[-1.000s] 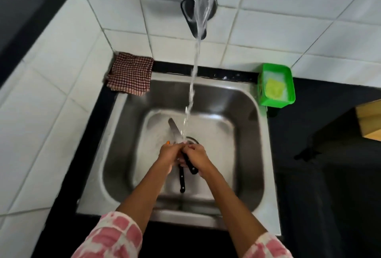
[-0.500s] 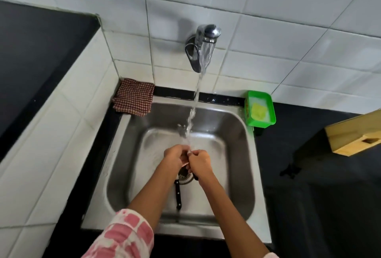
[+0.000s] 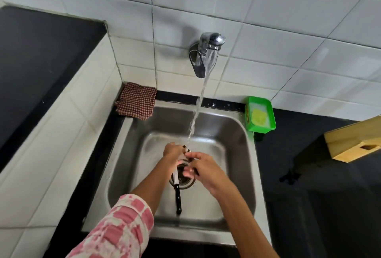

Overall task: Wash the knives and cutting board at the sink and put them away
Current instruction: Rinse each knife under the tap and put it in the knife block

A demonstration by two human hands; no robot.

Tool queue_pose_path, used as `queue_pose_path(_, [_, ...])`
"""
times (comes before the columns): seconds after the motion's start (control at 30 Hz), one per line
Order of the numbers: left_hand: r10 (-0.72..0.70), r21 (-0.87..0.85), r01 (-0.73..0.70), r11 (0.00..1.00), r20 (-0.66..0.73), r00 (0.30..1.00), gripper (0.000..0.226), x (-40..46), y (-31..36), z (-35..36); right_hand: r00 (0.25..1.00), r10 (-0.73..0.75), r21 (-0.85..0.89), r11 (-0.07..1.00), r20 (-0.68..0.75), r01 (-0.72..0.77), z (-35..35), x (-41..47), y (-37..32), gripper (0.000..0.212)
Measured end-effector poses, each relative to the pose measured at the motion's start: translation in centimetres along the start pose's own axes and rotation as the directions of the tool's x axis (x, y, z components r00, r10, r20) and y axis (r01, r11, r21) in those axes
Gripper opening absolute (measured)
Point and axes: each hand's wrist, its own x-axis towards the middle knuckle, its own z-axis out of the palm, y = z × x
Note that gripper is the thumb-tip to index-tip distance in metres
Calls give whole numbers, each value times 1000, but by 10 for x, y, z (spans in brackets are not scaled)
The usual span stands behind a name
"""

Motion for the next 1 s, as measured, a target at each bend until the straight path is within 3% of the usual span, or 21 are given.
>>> queue_pose_path(0.1, [65, 258, -85, 962, 86, 994, 28, -6, -5, -2, 996, 43, 181, 982, 75, -56, -8, 17, -23, 21])
queue_pose_path(0.17, [157, 184, -198, 963, 213, 964, 33, -12, -6, -6, 996, 34, 207, 977, 83, -50, -8, 25, -36, 20])
queue_pose_path(0.23, [250, 61, -274, 960, 258, 933, 55, -9, -13, -10, 999, -23, 231, 973, 44, 13, -3, 31, -46, 13])
queue_pose_path(0.37, [342, 89, -364, 927, 195, 919, 38, -3, -16, -14, 990, -112, 410, 909, 81, 70, 11, 38, -65, 29])
queue_pose_path(0.43, [360, 30, -373, 927, 204, 911, 39, -4, -15, -12, 988, -150, 283, 950, 44, 131, 17, 41, -68, 45])
queue_pose_path(0.5, [311, 16, -321, 947, 199, 929, 38, -14, -14, -13, 957, -273, -54, 962, -95, 269, 20, 47, -68, 54])
queue_pose_path(0.57, [289, -26, -290, 957, 200, 936, 45, -19, -17, -14, 866, -465, -486, 809, -183, 331, 16, 54, -68, 59])
queue_pose_path(0.6, [284, -33, -283, 958, 202, 937, 49, -21, -20, -14, 832, -518, -606, 732, -198, 311, 12, 57, -68, 62])
queue_pose_path(0.67, [256, -41, -254, 966, 220, 941, 53, -23, -22, -16, 819, -548, -623, 703, -169, 342, 4, 56, -67, 55])
queue_pose_path(0.83, [155, -58, -144, 988, 315, 936, 57, -33, -14, -20, 825, -560, -540, 670, 82, 508, -6, 49, -63, 15])
queue_pose_path(1.0, [253, -143, -210, 967, 472, 845, 40, -41, -12, -28, 818, -570, -555, 705, -73, 442, -13, 52, -70, 6])
